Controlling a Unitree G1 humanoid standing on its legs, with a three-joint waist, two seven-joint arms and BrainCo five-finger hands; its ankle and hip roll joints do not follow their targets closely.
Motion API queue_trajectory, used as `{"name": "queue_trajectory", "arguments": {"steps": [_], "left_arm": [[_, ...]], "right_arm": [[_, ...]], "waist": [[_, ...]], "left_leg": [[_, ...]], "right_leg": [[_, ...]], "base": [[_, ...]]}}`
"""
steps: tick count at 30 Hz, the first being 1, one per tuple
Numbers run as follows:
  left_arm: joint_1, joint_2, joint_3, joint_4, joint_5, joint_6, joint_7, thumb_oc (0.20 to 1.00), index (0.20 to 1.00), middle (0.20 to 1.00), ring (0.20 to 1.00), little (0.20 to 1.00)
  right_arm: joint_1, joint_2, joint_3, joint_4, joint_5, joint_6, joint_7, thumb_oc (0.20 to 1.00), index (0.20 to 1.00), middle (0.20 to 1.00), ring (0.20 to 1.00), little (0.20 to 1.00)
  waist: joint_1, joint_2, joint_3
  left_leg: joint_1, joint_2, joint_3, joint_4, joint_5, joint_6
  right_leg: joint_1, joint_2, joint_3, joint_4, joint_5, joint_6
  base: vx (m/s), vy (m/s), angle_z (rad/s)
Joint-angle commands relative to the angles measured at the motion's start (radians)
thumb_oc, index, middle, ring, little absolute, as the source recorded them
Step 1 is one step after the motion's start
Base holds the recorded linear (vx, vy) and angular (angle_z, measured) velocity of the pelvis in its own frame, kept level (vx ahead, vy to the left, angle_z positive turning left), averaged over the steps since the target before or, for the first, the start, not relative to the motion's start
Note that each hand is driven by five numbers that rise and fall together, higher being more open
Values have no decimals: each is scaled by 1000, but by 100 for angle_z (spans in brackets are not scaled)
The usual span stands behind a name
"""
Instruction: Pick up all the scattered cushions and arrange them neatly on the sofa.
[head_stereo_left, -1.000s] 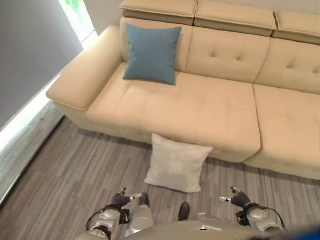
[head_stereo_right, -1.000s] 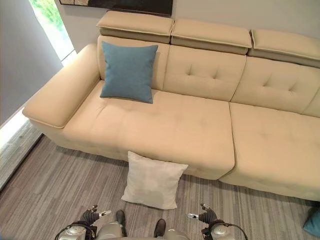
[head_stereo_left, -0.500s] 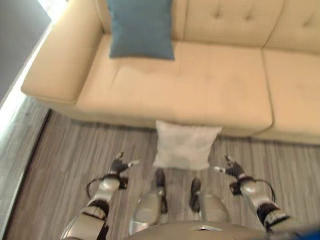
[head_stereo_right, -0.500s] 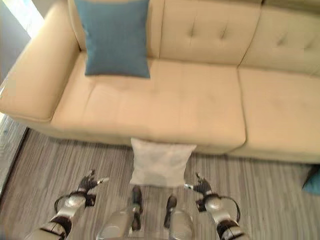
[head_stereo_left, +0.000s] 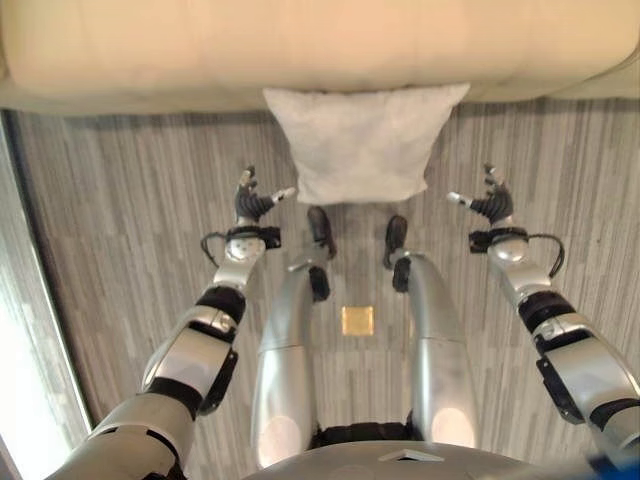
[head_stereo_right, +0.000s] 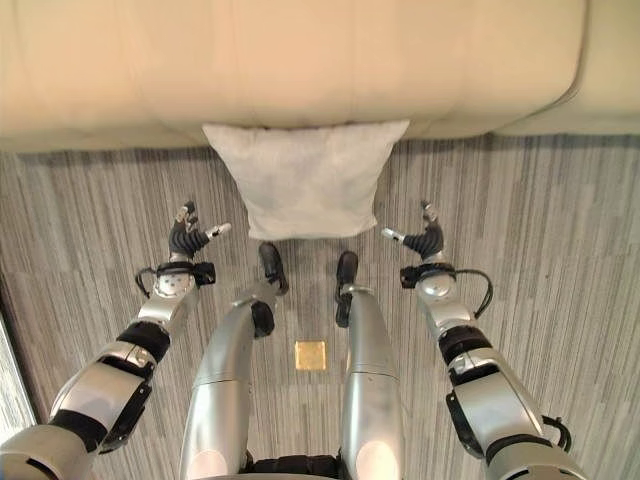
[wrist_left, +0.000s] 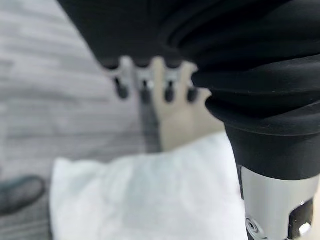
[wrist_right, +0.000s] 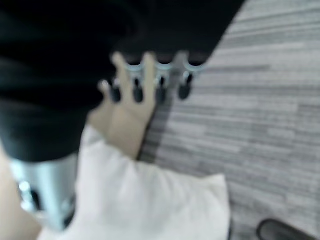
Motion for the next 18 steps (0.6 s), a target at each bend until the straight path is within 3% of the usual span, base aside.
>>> {"name": "queue_trajectory", "arguments": {"steps": [1, 7, 18], "left_arm": [[42, 23, -6, -42, -13, -33, 49, 1000, 1000, 1000, 1000, 1000], [-71, 91, -12, -44, 11, -22, 93, 1000, 1000, 1000, 1000, 1000], [-274, 200, -53, -32, -49, -26, 87, 1000, 1000, 1000, 1000, 1000]], "right_arm": [[75, -16, 7, -71, 35, -56, -43, 1000, 1000, 1000, 1000, 1000], [-16, -65, -15, -108, 93, -82, -58, 1000, 1000, 1000, 1000, 1000], [-174, -125, 32, -96, 175, -101, -15, 1000, 1000, 1000, 1000, 1000]], "waist": [[-4, 10, -112], [-10, 4, -105], [-19, 10, -87]], "left_leg": [[-8, 30, -39, 12, -56, -75], [-194, 33, -36, 80, -75, -63], [-348, 25, -38, 135, -95, -46]], "right_leg": [[-23, -41, 34, -89, 102, 109], [-223, -32, 56, -17, 96, 107], [-383, -26, 79, 25, 94, 112]], "base": [[15, -10, -15], [38, 14, -7], [25, 24, -5]]}}
